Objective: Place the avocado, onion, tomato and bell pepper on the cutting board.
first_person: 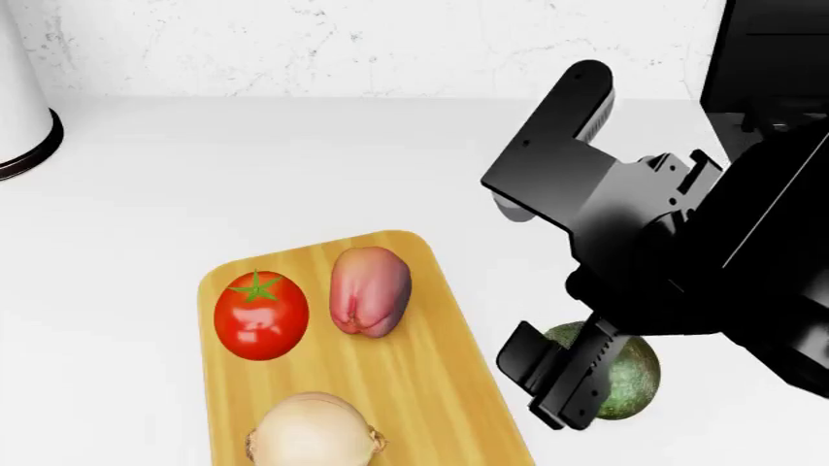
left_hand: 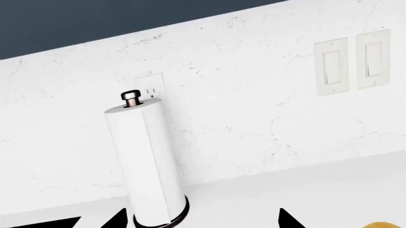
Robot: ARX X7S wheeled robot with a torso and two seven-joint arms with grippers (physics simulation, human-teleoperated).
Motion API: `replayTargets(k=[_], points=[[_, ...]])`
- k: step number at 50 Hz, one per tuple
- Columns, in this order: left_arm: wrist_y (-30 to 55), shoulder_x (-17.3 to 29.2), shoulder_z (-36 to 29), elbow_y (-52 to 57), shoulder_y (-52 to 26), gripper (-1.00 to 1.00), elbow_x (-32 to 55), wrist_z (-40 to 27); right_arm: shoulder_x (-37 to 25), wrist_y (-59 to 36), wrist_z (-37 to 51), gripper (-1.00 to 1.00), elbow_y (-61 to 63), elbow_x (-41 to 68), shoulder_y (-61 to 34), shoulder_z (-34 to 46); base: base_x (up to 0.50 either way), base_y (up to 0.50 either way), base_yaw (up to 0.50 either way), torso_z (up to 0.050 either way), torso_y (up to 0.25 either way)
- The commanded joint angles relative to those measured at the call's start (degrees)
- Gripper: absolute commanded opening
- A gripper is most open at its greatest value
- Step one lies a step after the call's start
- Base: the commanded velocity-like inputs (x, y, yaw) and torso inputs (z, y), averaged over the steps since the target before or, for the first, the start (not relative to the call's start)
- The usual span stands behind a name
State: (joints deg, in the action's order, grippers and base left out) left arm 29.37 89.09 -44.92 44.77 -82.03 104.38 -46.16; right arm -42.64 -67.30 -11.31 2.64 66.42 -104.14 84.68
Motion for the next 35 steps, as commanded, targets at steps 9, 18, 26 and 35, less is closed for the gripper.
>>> replayTargets(k=[9, 18, 26, 35], points=[[0.39, -0.39, 0.78, 0.14, 0.2, 1.0, 0.41, -0.64, -0.73, 2.14, 1.19, 1.0, -1.33, -0.13, 3.98, 0.36, 0.0, 0.0, 0.0, 0.0, 0.0], [0.63, -1.1, 0.89, 0.04, 0.5, 1.0, 0.32, -1.01, -0.33, 4.01, 0.77, 1.0, -3.19, -1.36, 6.07, 1.04, 0.0, 0.0, 0.0, 0.0, 0.0], [1.45, -1.45, 2.35, 0.51, -0.84, 1.0, 2.58, -1.39, -0.08, 5.25, 1.27, 1.0, -4.52, -1.56, 7.98, 1.09, 0.0, 0.0, 0.0, 0.0, 0.0], [1.35, -1.32, 2.62, 1.09, -0.66, 1.0, 2.66, -1.73, -1.11, 5.96, 3.4, 1.0, -4.44, -0.3, 10.84, 0.67, 0.0, 0.0, 0.0, 0.0, 0.0]])
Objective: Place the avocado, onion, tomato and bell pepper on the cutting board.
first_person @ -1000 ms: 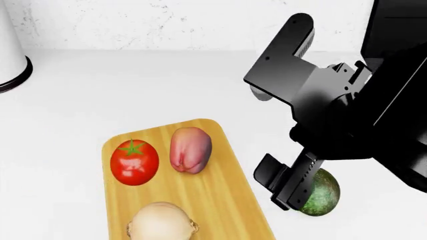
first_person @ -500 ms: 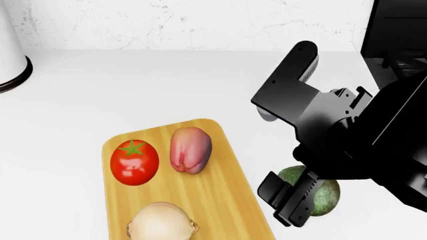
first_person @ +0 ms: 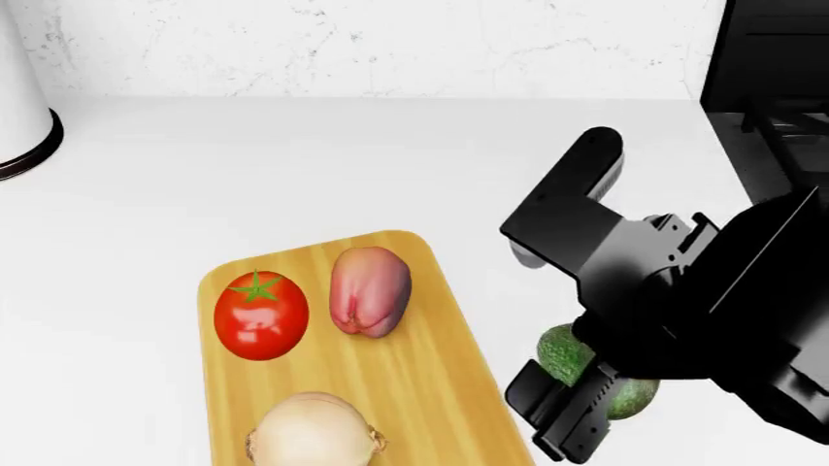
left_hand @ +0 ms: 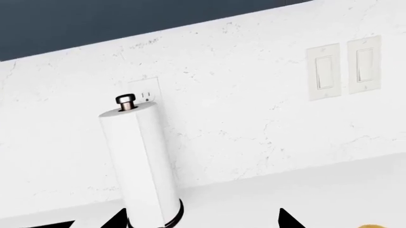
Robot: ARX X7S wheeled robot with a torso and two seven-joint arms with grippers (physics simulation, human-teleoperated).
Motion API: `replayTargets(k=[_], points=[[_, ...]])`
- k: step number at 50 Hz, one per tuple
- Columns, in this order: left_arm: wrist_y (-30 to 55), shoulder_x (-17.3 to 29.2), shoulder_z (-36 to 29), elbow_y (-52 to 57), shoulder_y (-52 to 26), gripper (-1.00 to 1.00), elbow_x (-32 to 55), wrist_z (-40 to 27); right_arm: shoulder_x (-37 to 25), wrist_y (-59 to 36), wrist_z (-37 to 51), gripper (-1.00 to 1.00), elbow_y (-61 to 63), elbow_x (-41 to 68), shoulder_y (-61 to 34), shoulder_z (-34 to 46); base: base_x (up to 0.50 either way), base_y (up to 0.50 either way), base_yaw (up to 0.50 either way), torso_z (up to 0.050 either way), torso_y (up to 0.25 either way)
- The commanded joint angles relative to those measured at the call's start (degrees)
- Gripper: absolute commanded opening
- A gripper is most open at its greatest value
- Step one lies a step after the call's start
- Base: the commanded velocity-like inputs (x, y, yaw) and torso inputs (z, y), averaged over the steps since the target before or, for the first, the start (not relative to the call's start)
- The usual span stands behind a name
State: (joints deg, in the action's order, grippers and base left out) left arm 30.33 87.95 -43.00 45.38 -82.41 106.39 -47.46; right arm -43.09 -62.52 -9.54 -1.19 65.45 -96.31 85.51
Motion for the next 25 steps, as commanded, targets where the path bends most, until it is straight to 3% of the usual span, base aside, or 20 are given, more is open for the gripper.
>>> replayTargets(k=[1, 20, 21, 25], points=[[0.47, -0.12, 0.81, 0.46, -0.35, 1.0, 0.74, -0.41, -0.81, 1.11, 1.69, 1.0, -0.5, 0.58, 3.15, 0.0, 0.0, 0.0, 0.0, 0.0, 0.0], [-0.6, 0.36, 1.02, 0.21, 0.55, 1.0, 0.03, -0.35, -3.13, 0.75, 4.28, 1.0, -0.43, 2.02, 5.83, -0.08, 0.0, 0.0, 0.0, 0.0, 0.0], [-0.42, 0.2, 1.14, 0.14, 0.45, 1.0, 0.14, -0.43, -3.27, 0.66, 4.4, -1.0, -0.34, 2.12, 5.73, -0.17, 0.0, 0.0, 0.0, 0.0, 0.0], [0.33, -0.07, 1.7, 0.07, -0.02, 1.0, 0.52, -0.69, -3.53, 0.04, 4.26, -1.0, 0.22, 2.48, 5.15, -0.26, 0.0, 0.0, 0.0, 0.0, 0.0]])
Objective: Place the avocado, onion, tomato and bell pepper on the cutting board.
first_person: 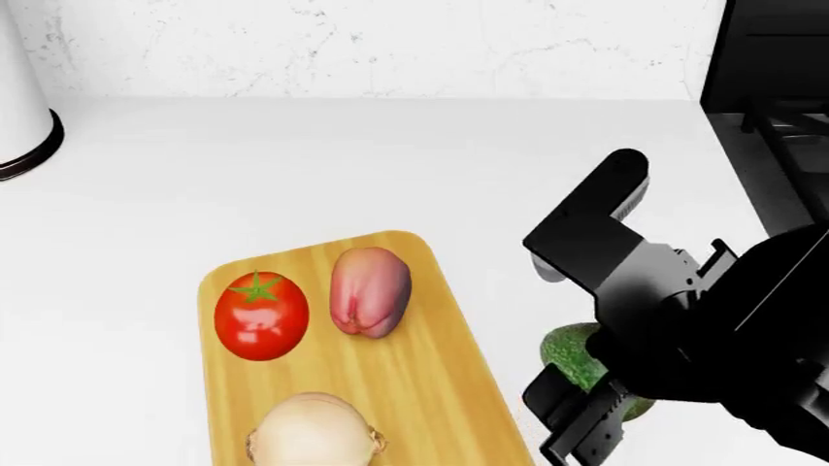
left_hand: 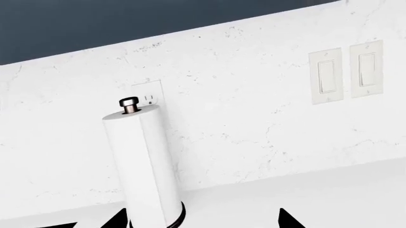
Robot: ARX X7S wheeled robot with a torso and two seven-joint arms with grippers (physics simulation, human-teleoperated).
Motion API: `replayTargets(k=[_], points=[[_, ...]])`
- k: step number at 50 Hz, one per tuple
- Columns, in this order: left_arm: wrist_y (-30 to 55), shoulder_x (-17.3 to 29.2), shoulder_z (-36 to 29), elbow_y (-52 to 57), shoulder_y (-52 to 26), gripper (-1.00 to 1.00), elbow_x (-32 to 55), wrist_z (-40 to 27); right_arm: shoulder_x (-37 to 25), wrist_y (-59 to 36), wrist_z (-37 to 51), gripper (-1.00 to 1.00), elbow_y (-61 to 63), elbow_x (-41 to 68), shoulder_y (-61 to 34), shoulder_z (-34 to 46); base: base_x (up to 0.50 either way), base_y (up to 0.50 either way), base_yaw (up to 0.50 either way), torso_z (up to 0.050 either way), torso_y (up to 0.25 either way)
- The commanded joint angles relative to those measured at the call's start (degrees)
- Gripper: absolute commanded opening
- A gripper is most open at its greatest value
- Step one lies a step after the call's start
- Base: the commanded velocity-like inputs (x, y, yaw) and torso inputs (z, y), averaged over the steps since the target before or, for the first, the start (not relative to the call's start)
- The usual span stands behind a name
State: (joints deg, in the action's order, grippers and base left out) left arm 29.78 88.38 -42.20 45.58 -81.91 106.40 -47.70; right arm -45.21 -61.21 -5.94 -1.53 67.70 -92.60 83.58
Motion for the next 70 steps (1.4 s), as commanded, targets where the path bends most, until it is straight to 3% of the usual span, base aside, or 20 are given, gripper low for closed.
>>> replayTargets(k=[1, 29, 37, 48, 60, 70], points=[[1.01, -0.58, 0.98, -0.12, -0.58, 1.0, 0.6, -0.52, -1.35, -1.32, 0.71, -1.0, 0.48, 0.08, 1.31, 1.7, 0.0, 0.0, 0.0, 0.0, 0.0], [-0.99, 0.74, 1.21, 0.79, 0.86, 1.0, -0.29, -0.24, 0.64, -5.23, -3.22, -1.0, 7.25, 0.7, -9.92, -0.5, 0.0, 0.0, 0.0, 0.0, 0.0], [-2.3, 1.31, 0.58, 0.96, 1.93, 1.0, -1.35, 0.24, -0.1, -7.68, 1.75, -1.0, 11.16, 7.41, -11.12, -4.14, 0.0, 0.0, 0.0, 0.0, 0.0], [-2.05, 1.25, 1.03, 0.92, 2.02, 1.0, -1.28, 0.13, 1.66, -7.33, 0.76, -1.0, 12.23, 7.86, -12.17, -4.67, 0.0, 0.0, 0.0, 0.0, 0.0], [-4.1, 1.35, -0.16, 0.77, 3.93, 1.0, -3.26, 0.87, 6.08, -12.99, 27.29, -1.0, 0.33, 36.71, -12.78, -9.43, 0.0, 0.0, 0.0, 0.0, 0.0], [-5.0, 1.57, -0.23, 1.1, 4.57, 1.0, -3.5, 0.48, 8.17, -10.59, 39.43, -1.0, -4.79, 54.08, -14.61, -7.2, 0.0, 0.0, 0.0, 0.0, 0.0]])
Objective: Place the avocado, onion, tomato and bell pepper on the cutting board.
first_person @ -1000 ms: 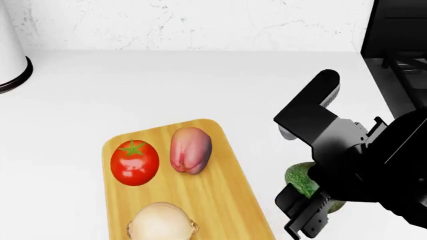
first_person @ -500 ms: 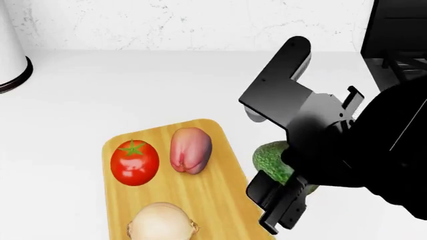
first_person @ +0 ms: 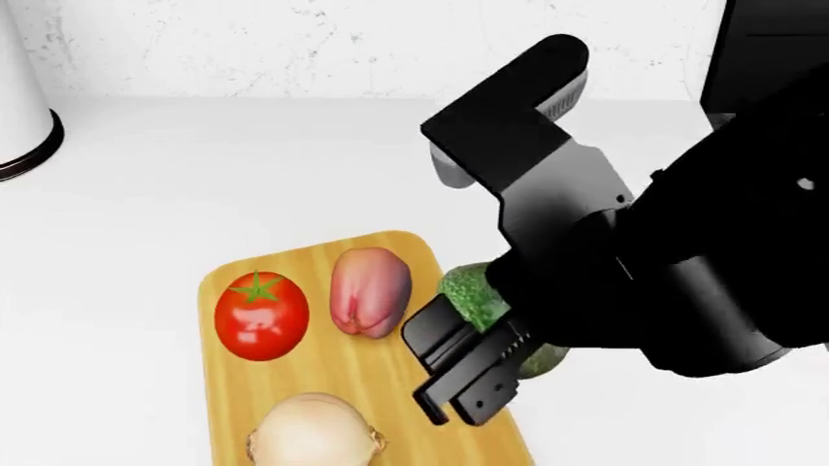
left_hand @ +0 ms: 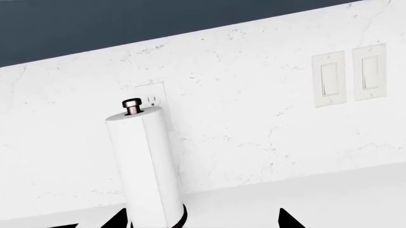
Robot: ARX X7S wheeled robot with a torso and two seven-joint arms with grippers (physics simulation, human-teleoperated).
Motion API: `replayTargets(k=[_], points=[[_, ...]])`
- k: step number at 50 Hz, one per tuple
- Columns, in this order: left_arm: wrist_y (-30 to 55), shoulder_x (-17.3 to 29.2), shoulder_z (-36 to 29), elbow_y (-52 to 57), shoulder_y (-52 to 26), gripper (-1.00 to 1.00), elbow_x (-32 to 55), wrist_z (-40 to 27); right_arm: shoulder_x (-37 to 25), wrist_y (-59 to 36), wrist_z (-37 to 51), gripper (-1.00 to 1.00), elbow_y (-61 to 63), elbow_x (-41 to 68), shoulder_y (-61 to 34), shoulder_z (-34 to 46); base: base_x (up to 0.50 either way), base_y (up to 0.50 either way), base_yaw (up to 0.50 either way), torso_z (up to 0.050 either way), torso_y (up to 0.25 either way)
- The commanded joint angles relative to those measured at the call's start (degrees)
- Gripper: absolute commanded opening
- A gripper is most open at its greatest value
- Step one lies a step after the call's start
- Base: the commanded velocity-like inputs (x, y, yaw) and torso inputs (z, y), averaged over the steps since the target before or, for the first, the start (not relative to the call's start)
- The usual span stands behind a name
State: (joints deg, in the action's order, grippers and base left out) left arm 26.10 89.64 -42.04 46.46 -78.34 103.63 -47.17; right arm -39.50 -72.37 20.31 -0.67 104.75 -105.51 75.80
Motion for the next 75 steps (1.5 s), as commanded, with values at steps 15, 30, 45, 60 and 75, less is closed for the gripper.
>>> replayTargets(k=[15, 30, 45, 60, 75], points=[[-2.46, 0.34, -0.43, 0.41, 1.85, 1.0, -1.14, -0.39, 3.67, 2.8, 19.96, -1.0, -5.56, 28.66, -2.94, 3.92, 0.0, 0.0, 0.0, 0.0, 0.0], [-2.14, 0.33, 0.21, 0.39, 1.99, 1.0, -0.97, -0.17, 6.47, 4.41, 14.55, -1.0, -10.61, 19.26, 0.0, 3.29, 0.0, 0.0, 0.0, 0.0, 0.0], [-3.08, 0.34, -0.24, 0.44, 3.28, 1.0, -1.87, -0.57, 7.73, 5.88, 12.79, -1.0, -10.0, 16.53, 3.41, 3.85, 0.0, 0.0, 0.0, 0.0, 0.0], [-3.31, 0.34, -0.36, 0.64, 4.09, 1.0, -2.6, -1.02, 8.42, 7.0, 9.95, -1.0, -10.02, 13.05, 5.28, 3.75, 0.0, 0.0, 0.0, 0.0, 0.0], [-2.63, 0.34, 0.58, 0.45, 3.84, 1.0, -1.98, -1.05, 8.14, 5.81, 9.57, -1.0, -9.71, 13.34, 3.53, 3.59, 0.0, 0.0, 0.0, 0.0, 0.0]])
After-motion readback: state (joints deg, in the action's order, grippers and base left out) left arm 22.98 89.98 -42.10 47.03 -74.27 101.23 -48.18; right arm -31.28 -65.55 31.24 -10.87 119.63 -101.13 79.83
